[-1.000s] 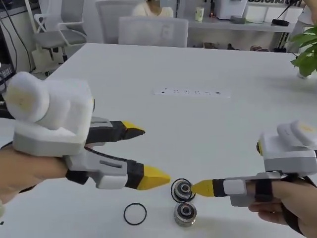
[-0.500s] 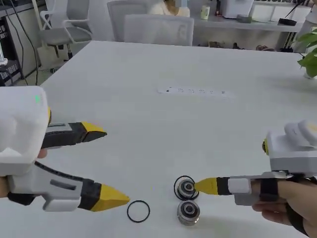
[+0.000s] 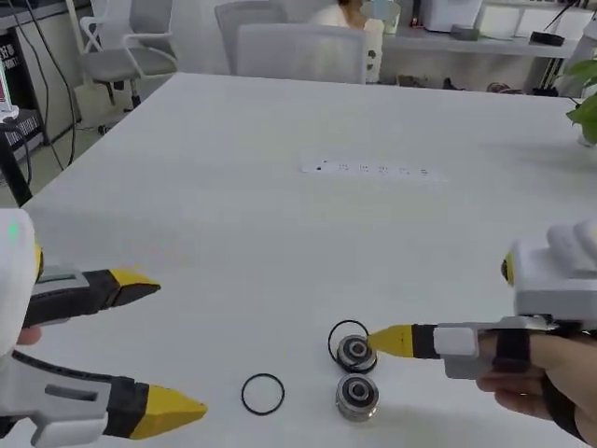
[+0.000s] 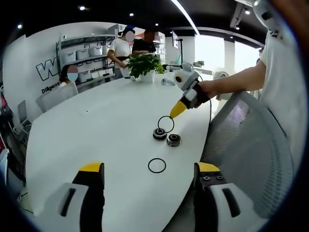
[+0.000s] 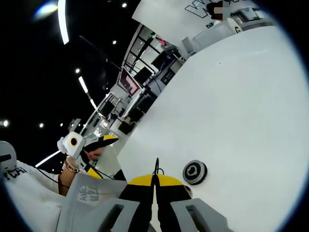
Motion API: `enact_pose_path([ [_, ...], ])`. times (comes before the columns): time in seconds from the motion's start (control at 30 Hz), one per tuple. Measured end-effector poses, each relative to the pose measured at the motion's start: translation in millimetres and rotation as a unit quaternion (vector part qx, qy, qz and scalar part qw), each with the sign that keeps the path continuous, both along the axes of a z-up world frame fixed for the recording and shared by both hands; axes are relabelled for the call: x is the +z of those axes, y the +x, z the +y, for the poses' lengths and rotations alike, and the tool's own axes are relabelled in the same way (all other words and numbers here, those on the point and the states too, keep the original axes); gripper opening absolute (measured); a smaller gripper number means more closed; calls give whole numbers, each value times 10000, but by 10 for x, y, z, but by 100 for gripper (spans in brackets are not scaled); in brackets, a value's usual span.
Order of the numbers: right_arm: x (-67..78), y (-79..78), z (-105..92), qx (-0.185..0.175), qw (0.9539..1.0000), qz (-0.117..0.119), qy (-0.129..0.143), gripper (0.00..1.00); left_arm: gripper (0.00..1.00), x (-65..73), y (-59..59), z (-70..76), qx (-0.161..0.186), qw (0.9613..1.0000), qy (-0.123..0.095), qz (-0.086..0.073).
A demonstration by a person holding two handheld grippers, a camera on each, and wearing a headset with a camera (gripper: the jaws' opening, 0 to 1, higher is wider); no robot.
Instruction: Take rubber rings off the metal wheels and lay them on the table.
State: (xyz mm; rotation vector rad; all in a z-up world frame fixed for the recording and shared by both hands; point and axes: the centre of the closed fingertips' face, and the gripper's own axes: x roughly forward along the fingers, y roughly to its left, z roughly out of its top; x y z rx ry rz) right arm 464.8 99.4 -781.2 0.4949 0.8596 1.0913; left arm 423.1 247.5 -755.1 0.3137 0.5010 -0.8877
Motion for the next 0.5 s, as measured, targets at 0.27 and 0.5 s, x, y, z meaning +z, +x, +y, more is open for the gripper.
enact_pose_path([
  [0.27,115,22,-11,-106,9997,-73,184,0,73,-170,-98,-83,79,9996,-144,219],
  [0.5,218,48,0,-177,9991,-148,343,0,73,-276,-154,-106,91,9993,-75,352],
])
